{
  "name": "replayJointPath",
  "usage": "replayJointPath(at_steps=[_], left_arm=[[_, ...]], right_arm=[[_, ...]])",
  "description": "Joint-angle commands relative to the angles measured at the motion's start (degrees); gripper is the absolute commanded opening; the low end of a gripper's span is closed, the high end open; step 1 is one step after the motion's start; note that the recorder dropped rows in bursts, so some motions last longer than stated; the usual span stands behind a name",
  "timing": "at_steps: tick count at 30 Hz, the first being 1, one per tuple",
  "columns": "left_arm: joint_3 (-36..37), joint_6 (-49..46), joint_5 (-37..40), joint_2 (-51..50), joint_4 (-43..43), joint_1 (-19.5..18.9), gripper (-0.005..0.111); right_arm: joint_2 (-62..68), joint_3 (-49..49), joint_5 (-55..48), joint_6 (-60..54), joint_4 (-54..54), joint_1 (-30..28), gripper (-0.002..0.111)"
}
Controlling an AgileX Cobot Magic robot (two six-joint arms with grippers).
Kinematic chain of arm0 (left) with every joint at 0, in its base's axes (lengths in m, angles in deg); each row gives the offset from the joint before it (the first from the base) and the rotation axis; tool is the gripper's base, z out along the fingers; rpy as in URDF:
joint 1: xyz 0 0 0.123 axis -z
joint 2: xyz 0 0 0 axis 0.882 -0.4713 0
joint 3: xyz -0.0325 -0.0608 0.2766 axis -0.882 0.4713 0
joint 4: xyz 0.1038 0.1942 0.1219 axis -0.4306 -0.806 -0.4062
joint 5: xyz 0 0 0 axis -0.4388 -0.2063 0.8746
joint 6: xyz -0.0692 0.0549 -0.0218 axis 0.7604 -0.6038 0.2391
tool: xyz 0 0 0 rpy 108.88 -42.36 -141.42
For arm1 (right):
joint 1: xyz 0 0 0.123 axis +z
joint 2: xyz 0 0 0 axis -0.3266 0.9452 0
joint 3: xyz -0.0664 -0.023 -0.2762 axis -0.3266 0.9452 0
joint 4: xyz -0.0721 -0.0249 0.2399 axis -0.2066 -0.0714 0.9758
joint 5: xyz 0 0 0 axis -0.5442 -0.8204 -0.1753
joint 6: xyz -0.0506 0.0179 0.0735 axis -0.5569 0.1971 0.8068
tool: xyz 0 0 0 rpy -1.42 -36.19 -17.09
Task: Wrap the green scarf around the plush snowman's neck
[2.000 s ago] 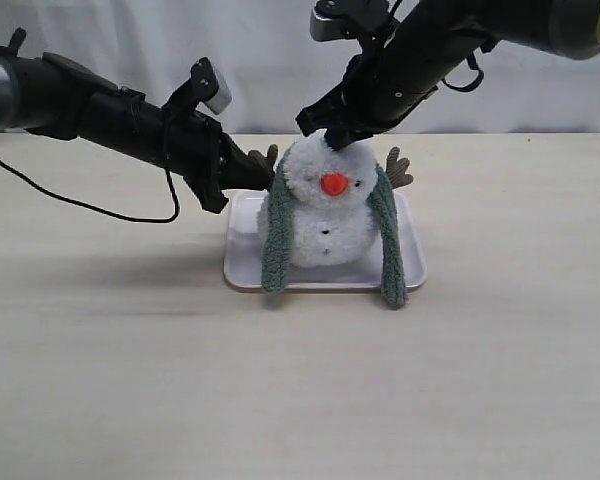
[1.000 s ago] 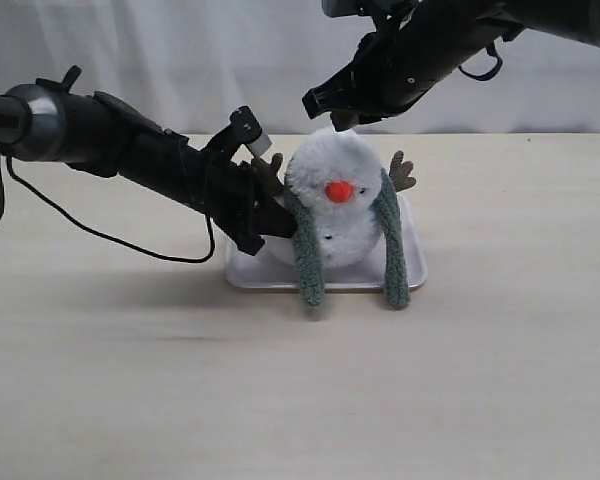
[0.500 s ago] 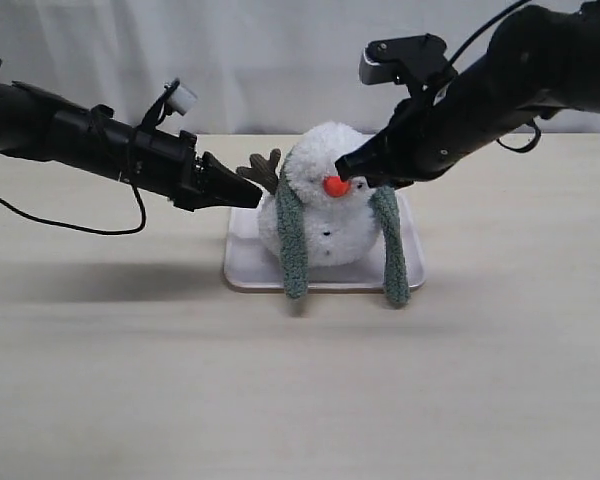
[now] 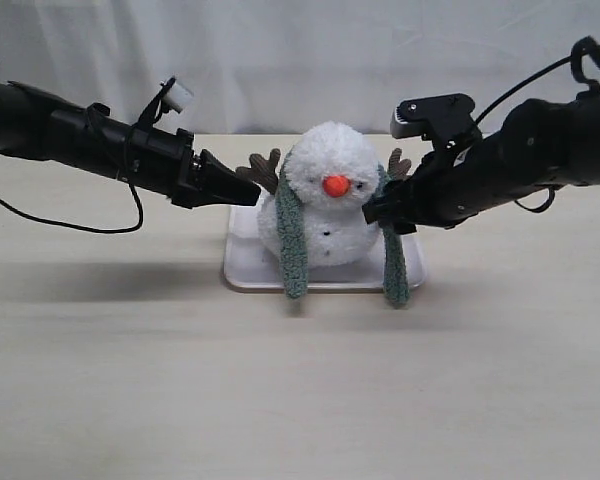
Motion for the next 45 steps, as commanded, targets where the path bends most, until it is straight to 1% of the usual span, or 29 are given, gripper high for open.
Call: replayJointPath(at_steps=[1,3,5,12,17,22,27,29,31,33,35,36,38,39,40,43,45], left_arm=[[0.2,0.0,0.9,-0.1,0.7,0.1,0.000],[0.2,0.0,0.9,-0.1,0.7,0.1,0.000],[0.2,0.0,0.9,-0.1,0.7,0.1,0.000],[0.2,0.0,0.9,-0.1,0.7,0.1,0.000],[0.2,0.0,0.9,-0.1,0.7,0.1,0.000],[0.2,0.2,0.9,-0.1,0.7,0.2,0.000],[0.2,0.4,0.9,-0.1,0.5,0.8,0.000],[0.2,0.4,0.9,-0.1,0.3,1.2,0.000],[0.2,0.4,0.9,-0.1,0.1,1.3,0.000],[0.2,0.4,0.9,-0.1,-0.1,1.3,0.000],[0.2,0.4,0.9,-0.1,-0.6,1.3,0.000],[0.2,0.4,0.9,-0.1,-0.8,1.3,0.000],[0.2,0.4,0.9,-0.1,-0.8,1.3,0.000],[0.2,0.4,0.9,-0.1,-1.0,1.3,0.000],[0.2,0.4,0.9,-0.1,-1.4,1.3,0.000],[0.2,2.2,0.9,-0.1,-2.3,0.6,0.000],[0.2,4.0,0.9,-0.1,-2.1,-1.7,0.000]], right_arm=[[3.5,0.4,2.3,-0.4,-0.5,0.2,0.058],[4.3,0.4,2.4,-1.8,-0.1,0.7,0.057],[4.8,0.4,2.4,-2.4,0.0,1.8,0.052],[4.7,0.4,2.0,-3.3,0.0,5.2,0.005],[4.0,0.4,1.7,-3.1,2.1,6.4,0.004],[4.0,0.4,1.2,-3.3,7.5,6.4,0.004],[4.1,0.4,0.4,-3.2,7.5,6.4,0.004],[4.2,0.4,-0.8,-3.2,8.4,6.4,0.006],[4.2,0.4,-1.9,-3.7,9.7,6.4,0.012],[4.2,0.4,-2.4,-5.6,11.7,6.4,0.022],[4.2,0.4,-2.8,-7.6,13.3,6.4,0.034],[4.2,0.4,-3.1,-7.7,13.3,6.4,0.039],[4.2,0.4,-3.5,-7.8,13.1,6.4,0.053],[4.1,0.4,-3.6,-7.8,12.7,6.4,0.056],[4.0,0.4,-3.6,-7.8,11.9,6.4,0.059],[2.2,0.4,-6.5,-7.6,9.6,6.3,0.060],[-1.3,0.4,-8.4,-4.2,4.8,6.3,0.060]])
